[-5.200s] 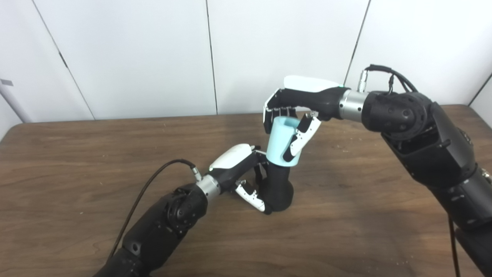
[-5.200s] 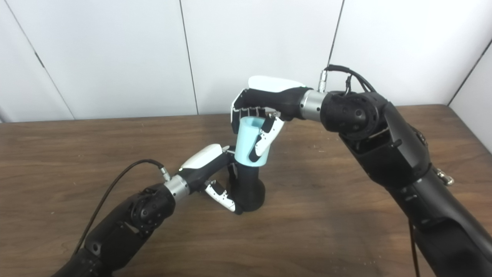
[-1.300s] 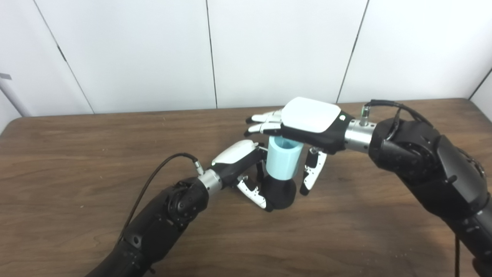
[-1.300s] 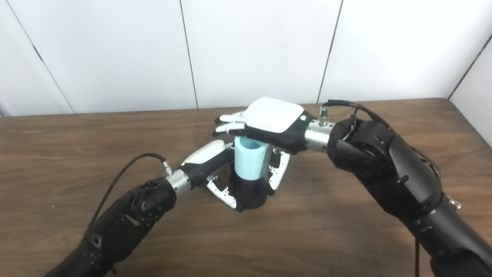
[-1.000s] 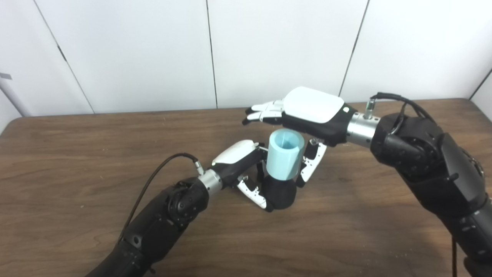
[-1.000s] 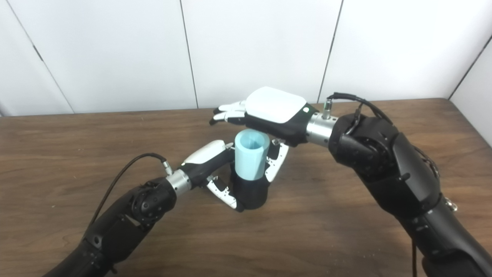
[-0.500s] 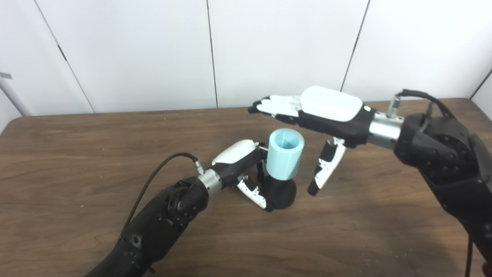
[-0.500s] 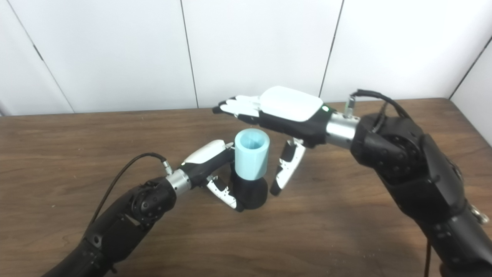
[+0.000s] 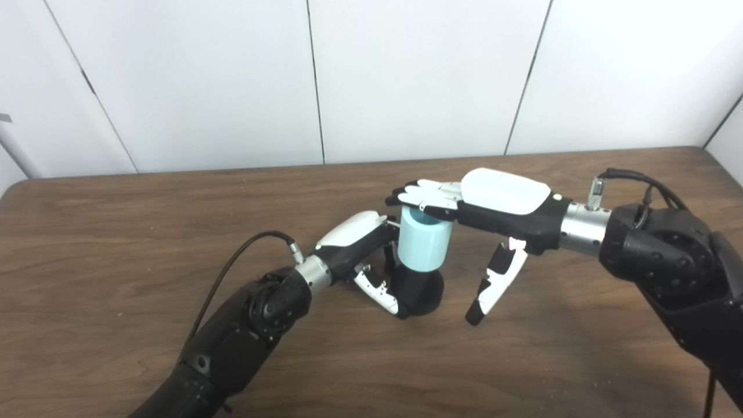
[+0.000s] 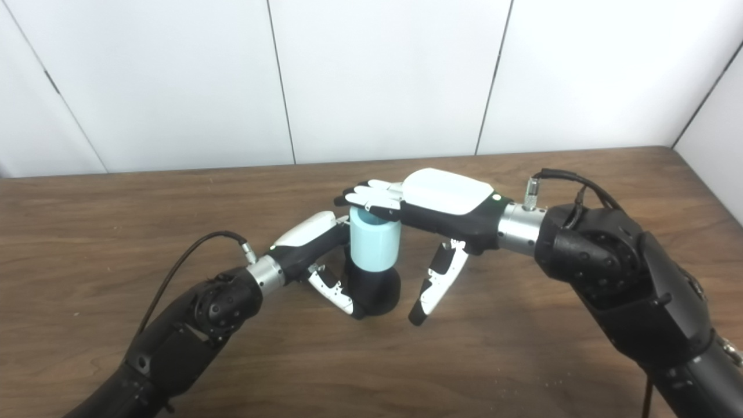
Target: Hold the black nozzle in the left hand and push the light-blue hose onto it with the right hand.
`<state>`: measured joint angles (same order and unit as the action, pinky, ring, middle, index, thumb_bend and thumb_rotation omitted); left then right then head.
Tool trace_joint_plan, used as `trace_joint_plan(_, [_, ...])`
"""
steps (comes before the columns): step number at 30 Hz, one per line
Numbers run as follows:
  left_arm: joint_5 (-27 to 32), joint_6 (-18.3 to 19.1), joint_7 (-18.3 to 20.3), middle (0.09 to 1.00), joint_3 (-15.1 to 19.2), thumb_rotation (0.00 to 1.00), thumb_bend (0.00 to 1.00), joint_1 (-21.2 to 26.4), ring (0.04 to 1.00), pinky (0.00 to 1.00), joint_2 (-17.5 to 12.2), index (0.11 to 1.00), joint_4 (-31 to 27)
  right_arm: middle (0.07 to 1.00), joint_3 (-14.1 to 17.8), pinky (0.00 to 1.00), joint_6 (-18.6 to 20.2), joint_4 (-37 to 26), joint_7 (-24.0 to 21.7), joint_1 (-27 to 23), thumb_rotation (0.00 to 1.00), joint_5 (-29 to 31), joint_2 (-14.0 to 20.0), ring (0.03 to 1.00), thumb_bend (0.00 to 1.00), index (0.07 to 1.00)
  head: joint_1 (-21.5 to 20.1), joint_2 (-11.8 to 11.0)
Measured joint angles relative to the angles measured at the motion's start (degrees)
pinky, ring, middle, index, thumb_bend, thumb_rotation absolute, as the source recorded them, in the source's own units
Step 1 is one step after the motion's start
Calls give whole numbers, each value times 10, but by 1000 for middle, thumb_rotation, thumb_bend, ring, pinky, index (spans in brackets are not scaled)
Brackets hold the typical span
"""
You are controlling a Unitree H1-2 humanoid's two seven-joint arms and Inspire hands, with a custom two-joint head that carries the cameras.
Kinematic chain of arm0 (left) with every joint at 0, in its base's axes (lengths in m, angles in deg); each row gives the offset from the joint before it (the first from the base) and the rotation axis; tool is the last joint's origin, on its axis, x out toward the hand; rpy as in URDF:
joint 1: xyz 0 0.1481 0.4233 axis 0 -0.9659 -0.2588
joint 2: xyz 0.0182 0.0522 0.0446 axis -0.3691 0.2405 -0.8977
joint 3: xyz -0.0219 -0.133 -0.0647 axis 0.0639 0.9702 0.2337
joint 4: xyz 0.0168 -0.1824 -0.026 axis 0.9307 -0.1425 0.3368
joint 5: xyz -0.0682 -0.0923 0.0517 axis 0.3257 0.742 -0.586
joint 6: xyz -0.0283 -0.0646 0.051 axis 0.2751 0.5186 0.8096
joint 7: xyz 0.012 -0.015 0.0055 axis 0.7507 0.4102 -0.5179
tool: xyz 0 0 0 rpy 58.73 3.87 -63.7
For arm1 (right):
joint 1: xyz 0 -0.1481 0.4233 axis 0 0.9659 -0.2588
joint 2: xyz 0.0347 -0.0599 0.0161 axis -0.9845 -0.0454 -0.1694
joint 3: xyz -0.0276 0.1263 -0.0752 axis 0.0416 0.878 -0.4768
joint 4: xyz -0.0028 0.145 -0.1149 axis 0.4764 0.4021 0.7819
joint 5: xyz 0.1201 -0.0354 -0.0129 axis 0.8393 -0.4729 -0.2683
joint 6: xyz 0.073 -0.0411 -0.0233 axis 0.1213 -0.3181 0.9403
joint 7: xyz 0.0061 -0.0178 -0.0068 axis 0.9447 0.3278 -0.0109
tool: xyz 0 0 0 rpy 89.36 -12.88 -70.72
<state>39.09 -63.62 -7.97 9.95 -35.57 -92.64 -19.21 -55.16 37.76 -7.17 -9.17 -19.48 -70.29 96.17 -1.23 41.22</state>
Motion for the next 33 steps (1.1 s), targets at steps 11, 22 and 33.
trace_joint_plan(11, [0, 0, 7, 497, 2, 0, 525, 1, 619, 1000, -3, 476, 0, 1000, -24, 987, -34, 7, 33, 2, 470, -50, 2, 1000, 812, 1000, 2, 3])
trace_joint_plan(22, [0, 1, 10, 494, 2, 0, 526, 1, 618, 1000, -6, 478, -4, 1000, -70, 1000, -132, 29, 61, -20, 530, -115, 27, 1000, 763, 974, 3, 5])
trace_joint_plan(33, [0, 1, 12, 493, 3, 0, 526, 1, 619, 1000, -6, 478, -4, 1000, -68, 1000, -127, 33, 67, -16, 590, -111, 27, 1000, 761, 982, 0, 4])
